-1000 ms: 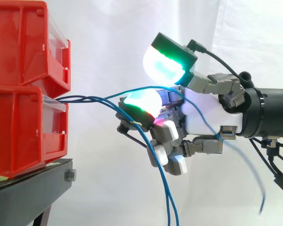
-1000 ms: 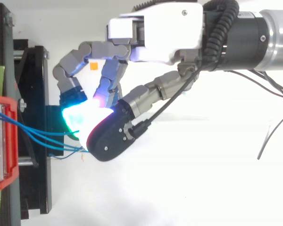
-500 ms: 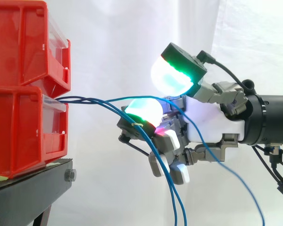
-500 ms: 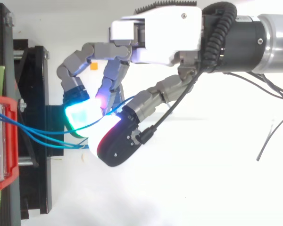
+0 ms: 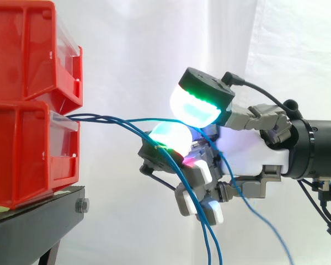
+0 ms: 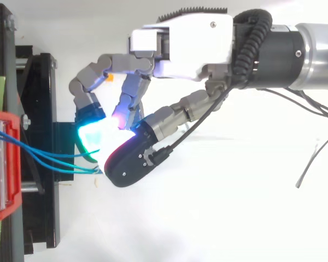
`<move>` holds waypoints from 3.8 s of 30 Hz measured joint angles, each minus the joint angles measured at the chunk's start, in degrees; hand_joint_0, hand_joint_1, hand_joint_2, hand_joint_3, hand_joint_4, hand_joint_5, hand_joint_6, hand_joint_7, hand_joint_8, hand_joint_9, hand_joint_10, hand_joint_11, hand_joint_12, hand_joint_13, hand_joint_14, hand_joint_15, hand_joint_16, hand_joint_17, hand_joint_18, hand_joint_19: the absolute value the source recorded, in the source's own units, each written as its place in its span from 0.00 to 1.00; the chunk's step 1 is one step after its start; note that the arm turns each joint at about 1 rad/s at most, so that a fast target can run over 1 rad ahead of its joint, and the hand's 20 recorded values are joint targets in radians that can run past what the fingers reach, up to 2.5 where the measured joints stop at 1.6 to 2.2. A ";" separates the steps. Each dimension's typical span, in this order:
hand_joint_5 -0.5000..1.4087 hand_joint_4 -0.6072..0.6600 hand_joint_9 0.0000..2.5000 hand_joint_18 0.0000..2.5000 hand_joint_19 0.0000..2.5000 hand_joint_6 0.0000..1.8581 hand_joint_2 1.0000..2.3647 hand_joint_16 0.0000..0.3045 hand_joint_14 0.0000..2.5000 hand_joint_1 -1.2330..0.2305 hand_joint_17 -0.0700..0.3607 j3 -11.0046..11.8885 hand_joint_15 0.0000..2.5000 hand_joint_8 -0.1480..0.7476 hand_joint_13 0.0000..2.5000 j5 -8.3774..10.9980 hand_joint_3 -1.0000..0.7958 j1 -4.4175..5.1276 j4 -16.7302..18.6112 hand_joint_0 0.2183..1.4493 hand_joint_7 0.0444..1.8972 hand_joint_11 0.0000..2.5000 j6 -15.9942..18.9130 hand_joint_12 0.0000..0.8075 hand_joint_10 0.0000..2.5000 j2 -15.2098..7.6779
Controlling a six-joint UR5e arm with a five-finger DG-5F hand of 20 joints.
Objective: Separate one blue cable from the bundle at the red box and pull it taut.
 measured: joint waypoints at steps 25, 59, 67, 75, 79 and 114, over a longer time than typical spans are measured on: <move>0.20 0.50 0.42 0.45 0.25 0.46 0.01 0.18 0.01 0.35 0.45 -1.12 0.19 0.57 0.43 -0.64 0.57 0.68 -0.90 0.30 0.75 0.26 -0.39 0.50 0.01 0.39; 0.19 0.55 0.47 0.55 0.50 0.46 0.01 0.18 0.48 0.36 0.45 -12.62 0.66 0.57 0.47 -3.29 0.55 0.34 -6.44 0.31 0.73 0.66 0.17 0.49 0.17 9.31; 0.19 0.55 0.46 0.58 0.56 0.46 0.01 0.17 0.71 0.36 0.44 -12.63 0.68 0.54 0.43 -3.34 0.54 0.65 -5.80 0.32 0.72 0.68 0.93 0.49 0.47 9.33; 0.19 0.55 0.45 0.58 0.57 0.46 0.02 0.17 0.75 0.36 0.44 -12.64 0.69 0.54 0.42 -3.30 0.54 0.68 -5.03 0.32 0.72 0.70 0.81 0.48 0.64 9.31; 0.19 0.55 0.45 0.58 0.56 0.46 0.02 0.17 0.75 0.36 0.44 -12.64 0.69 0.54 0.42 -3.29 0.53 0.68 -4.99 0.32 0.72 0.70 0.79 0.49 0.65 9.30; 0.19 0.53 0.46 0.58 0.59 0.46 0.01 0.17 0.74 0.35 0.44 -12.64 0.69 0.54 0.42 -3.28 0.55 0.69 -4.91 0.32 0.70 0.71 0.78 0.48 0.68 9.27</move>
